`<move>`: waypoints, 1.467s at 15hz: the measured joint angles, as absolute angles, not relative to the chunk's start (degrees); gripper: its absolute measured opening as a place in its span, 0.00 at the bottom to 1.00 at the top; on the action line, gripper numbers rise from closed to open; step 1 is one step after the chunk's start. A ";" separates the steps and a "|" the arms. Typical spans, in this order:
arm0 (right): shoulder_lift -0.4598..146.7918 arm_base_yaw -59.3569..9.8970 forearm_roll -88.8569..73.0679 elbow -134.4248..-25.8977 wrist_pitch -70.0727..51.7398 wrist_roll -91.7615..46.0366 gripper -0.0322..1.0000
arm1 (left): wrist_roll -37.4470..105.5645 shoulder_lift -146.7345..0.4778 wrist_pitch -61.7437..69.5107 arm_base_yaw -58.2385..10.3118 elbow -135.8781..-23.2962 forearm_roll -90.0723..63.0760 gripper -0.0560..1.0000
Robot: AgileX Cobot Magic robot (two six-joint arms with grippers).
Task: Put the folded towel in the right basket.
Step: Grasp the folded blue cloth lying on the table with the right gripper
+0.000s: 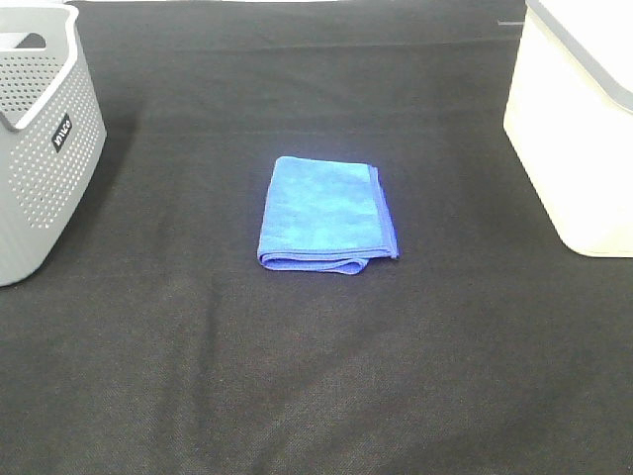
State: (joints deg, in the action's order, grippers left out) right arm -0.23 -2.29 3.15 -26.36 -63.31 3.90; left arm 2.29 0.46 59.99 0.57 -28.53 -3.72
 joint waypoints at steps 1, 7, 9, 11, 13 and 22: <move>-0.23 -2.29 3.15 -26.36 -63.31 3.90 0.97 | 2.29 0.46 59.99 0.57 -28.53 -3.72 0.98; -0.23 -2.29 3.15 -26.36 -63.31 3.90 0.97 | 2.29 0.46 59.99 0.57 -28.53 -3.72 0.98; -0.23 -2.29 3.15 -26.36 -63.31 3.90 0.97 | 2.29 0.46 59.99 0.57 -28.53 -3.72 0.98; -0.23 -2.29 3.15 -26.36 -63.31 3.90 0.97 | 2.29 0.46 59.99 0.57 -28.53 -3.72 0.98; -0.23 -2.29 3.15 -26.36 -63.31 3.90 0.97 | 2.29 0.46 59.99 0.57 -28.53 -3.72 0.98; 40.39 -2.29 -0.34 -48.93 -65.83 2.18 0.95 | 2.29 0.46 59.99 0.57 -28.53 -3.72 0.98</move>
